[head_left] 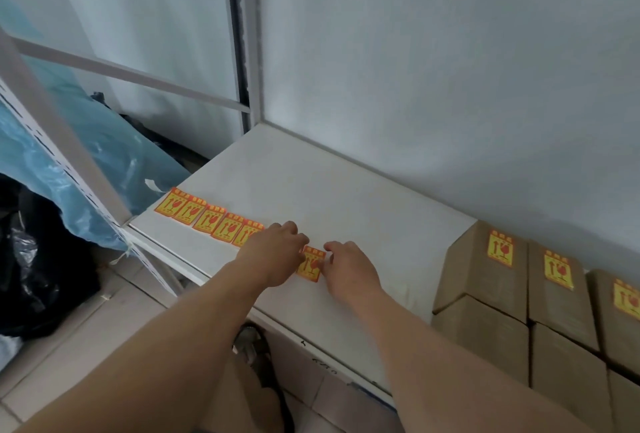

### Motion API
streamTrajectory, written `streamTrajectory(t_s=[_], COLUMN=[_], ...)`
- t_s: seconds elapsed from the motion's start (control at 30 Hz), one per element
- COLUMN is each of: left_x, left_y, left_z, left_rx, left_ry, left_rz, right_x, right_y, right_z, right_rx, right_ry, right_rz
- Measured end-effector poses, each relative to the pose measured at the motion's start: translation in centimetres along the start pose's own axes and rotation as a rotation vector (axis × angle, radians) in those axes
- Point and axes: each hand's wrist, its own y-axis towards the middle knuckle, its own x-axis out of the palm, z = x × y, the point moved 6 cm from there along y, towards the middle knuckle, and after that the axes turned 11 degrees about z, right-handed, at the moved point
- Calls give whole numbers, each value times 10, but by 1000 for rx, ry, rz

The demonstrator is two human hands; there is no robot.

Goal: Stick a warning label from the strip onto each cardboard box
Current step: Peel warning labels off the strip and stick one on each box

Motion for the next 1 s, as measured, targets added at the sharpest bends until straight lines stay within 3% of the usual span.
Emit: streamTrajectory(t_s=[0.5, 1.0], left_x=[10, 9], left_y=[3, 0], left_z=[-14, -14], left_rx=[-99, -122], left_ry=[-141, -165], left_rz=[-14, -19], right_x=[6, 5], right_y=[2, 12], right_z=[0, -6], right_rx=[84, 133], right_ry=[13, -81], right_rz=[150, 66])
